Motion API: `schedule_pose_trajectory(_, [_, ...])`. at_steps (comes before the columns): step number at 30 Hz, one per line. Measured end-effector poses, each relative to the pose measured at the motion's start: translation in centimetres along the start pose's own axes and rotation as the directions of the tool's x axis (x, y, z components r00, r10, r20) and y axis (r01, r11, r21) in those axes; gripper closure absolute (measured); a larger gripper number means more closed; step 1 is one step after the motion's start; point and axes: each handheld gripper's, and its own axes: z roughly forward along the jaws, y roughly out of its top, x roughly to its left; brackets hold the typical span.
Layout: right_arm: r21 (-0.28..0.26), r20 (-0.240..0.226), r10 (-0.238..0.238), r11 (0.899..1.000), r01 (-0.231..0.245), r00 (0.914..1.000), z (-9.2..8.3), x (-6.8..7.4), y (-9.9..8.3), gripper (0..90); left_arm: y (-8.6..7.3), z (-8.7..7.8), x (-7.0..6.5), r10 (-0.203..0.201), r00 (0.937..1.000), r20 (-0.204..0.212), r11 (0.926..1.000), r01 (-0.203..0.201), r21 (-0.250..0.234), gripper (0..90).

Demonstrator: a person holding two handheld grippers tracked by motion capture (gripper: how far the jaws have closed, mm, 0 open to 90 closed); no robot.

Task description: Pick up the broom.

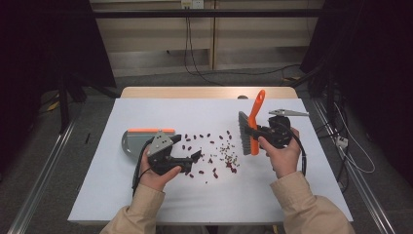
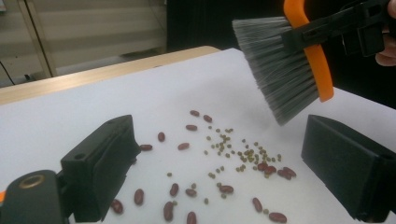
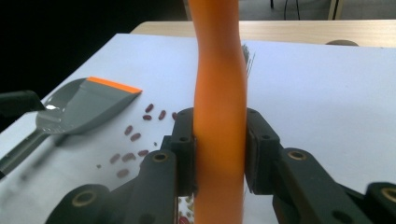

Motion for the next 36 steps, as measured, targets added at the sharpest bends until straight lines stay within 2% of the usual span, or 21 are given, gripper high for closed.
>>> schedule_pose_trajectory(3, [0.02, 0.014, -0.002, 1.0, 0.001, 0.9999, -0.4, -0.7, -0.2, 69.4, -0.3, -0.6, 0.5, -0.001, 0.9999, 0.012, 1.0, 0.001, 0.002, 7.9])
schedule_pose_trajectory(6, [0.05, 0.035, 0.0, 0.999, -0.002, 0.9994, -0.9, -1.7, -0.5, 69.4, -0.5, -1.2, 0.9, -0.001, 1.0, 0.007, 1.0, 0.001, 0.005, 7.6])
schedule_pose_trajectory(8, [0.056, 0.041, 0.003, 0.998, -0.005, 0.9992, -1.0, -1.9, -0.6, 69.4, -0.7, -1.5, 1.2, -0.009, 1.0, 0.0, 1.0, 0.009, 0.0, 7.4])
schedule_pose_trajectory(13, [0.089, 0.073, -0.022, 0.996, 0.015, 0.9971, -1.5, -2.5, -0.8, 69.4, -0.9, -2.6, 1.9, -0.005, 0.9999, -0.01, 1.0, 0.005, -0.001, 6.2])
schedule_pose_trajectory(19, [0.136, 0.09, -0.008, 0.991, -0.004, 0.9959, -1.7, -3.4, -1.1, 69.4, -1.4, -3.7, 3.0, -0.008, 0.9994, -0.033, 1.0, 0.008, -0.003, 6.1])
schedule_pose_trajectory(21, [0.156, 0.109, -0.011, 0.988, -0.006, 0.994, -1.7, -3.5, -1.1, 69.4, -1.5, -4.0, 3.2, -0.013, 0.9991, -0.04, 0.9999, 0.012, -0.006, 6.2])
schedule_pose_trajectory(23, [0.185, 0.13, -0.024, 0.983, 0.0, 0.9912, -1.7, -3.6, -1.1, 69.4, -1.6, -4.3, 3.4, -0.014, 0.9988, -0.047, 0.9999, 0.014, -0.005, 6.1])
schedule_pose_trajectory(28, [0.228, 0.136, -0.022, 0.974, -0.009, 0.9904, -1.0, -4.0, -1.3, 69.2, -1.9, -4.7, 3.9, -0.014, 0.9983, -0.057, 0.9999, 0.014, 0.001, 5.9])
schedule_pose_trajectory(31, [0.219, 0.142, -0.019, 0.976, -0.013, 0.9896, -0.4, -4.4, -1.6, 69.2, -1.9, -4.8, 3.9, -0.016, 0.9982, -0.058, 0.9999, 0.016, -0.001, 5.9])
schedule_pose_trajectory(36, [0.206, 0.166, -0.041, 0.978, 0.006, 0.9854, 1.1, -4.8, -2.0, 69.7, -2.1, -4.6, 4.0, -0.011, 0.9983, -0.058, 0.9999, 0.011, 0.007, 5.9])
